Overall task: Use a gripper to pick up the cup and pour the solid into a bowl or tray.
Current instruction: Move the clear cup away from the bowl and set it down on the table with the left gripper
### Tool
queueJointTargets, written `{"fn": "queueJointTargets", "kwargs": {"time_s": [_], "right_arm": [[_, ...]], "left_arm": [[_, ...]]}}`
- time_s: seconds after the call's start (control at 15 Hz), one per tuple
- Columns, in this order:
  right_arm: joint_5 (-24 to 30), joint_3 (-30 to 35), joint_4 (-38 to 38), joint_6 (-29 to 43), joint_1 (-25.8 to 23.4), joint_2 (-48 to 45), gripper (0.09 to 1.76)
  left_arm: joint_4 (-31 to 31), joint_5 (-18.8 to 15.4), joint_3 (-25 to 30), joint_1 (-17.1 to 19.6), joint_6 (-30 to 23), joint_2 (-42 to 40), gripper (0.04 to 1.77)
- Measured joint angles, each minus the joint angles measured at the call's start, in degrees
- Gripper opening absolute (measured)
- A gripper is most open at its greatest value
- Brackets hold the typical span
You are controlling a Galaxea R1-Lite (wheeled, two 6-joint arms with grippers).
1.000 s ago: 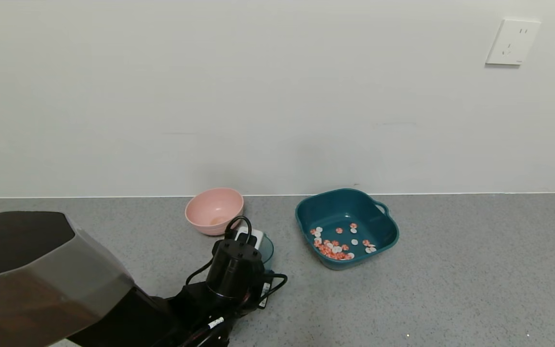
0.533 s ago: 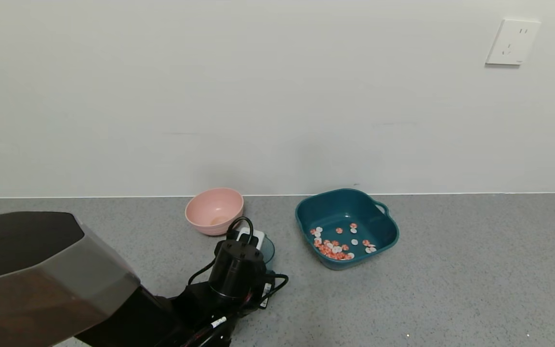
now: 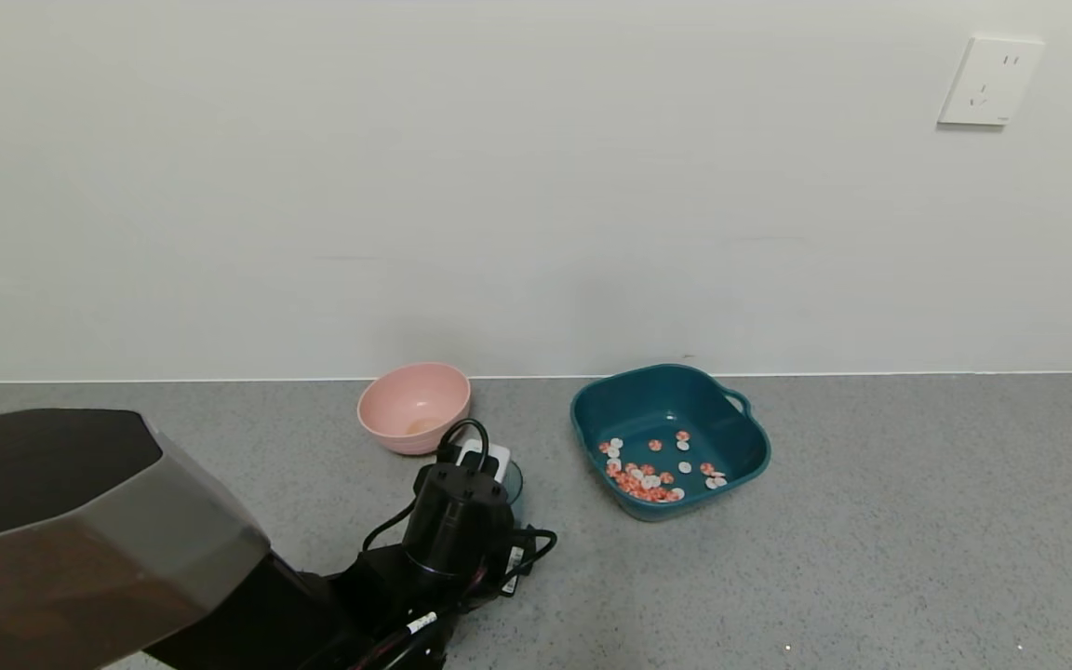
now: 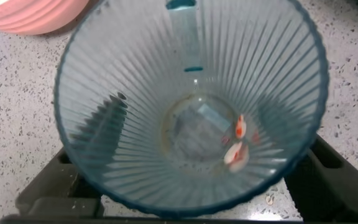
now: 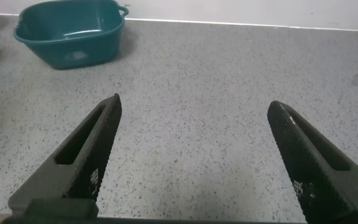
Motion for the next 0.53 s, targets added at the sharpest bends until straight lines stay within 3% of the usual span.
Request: {"fn": "queueJointTargets", "kwargs": {"time_s": [0.53], "right_arm": [[0.0,0.0,0.0,0.0,0.0,0.0,1.71]], "left_arm": [[0.5,0.5,3.1,-1.0,0.4,-4.0,1.68]]}}
